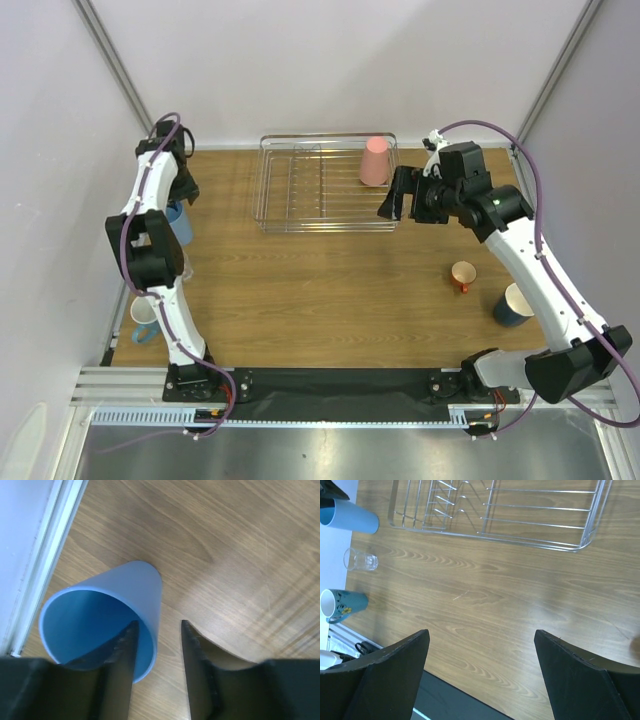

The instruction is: Load the cups into the dish rack

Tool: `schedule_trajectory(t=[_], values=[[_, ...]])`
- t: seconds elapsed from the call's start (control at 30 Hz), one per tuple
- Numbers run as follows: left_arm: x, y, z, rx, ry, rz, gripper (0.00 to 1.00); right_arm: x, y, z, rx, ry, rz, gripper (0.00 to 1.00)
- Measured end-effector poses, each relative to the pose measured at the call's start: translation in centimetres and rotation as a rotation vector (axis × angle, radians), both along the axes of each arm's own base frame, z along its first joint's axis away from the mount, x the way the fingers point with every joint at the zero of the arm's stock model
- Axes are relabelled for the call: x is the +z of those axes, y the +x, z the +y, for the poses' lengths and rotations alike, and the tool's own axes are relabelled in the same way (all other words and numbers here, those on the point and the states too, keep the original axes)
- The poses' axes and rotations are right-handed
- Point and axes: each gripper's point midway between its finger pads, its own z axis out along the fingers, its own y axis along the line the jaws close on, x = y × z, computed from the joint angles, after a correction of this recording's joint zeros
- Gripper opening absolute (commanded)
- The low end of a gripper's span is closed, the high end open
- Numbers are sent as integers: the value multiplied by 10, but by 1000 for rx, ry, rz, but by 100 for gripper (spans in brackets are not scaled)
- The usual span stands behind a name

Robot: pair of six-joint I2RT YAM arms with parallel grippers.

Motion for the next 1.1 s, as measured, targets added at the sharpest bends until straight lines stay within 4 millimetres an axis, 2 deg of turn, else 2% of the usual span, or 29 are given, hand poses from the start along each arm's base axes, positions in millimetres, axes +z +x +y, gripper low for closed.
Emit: schedule_trajectory(t=[0.17,0.33,0.5,0.6,0.67,0.77,0.83,0.9,1.0,1.1], values=[[-6,2,-1,8,-12,4,23,1,1,-2,11,-2,6,93],[-17,5,-3,4,-23,21,0,6,-1,-2,26,-13,-3,93],[-15,7,-5,7,-35,12,0,19,1,-5,30,-17,-20,93],[-8,13,-14,19,-67,-16,0,25,1,-5,32,-12,-26,93],[4,22,-27,13,-98,-61,0,28,-1,-5,34,-9,-25,93],[37,41,-65,-44,-170,-162,0,33,-4,-5,44,2,-21,93],[71,50,-105,-112,-233,-258,0,37,-6,-3,46,21,-18,93],[108,47,-153,-203,-318,-349,0,42,-6,-2,41,46,-22,94],[164,18,-227,-357,-477,-485,0,57,-6,3,30,128,-59,94],[210,-32,-280,-487,-680,-605,0,81,-13,7,13,244,-109,93]])
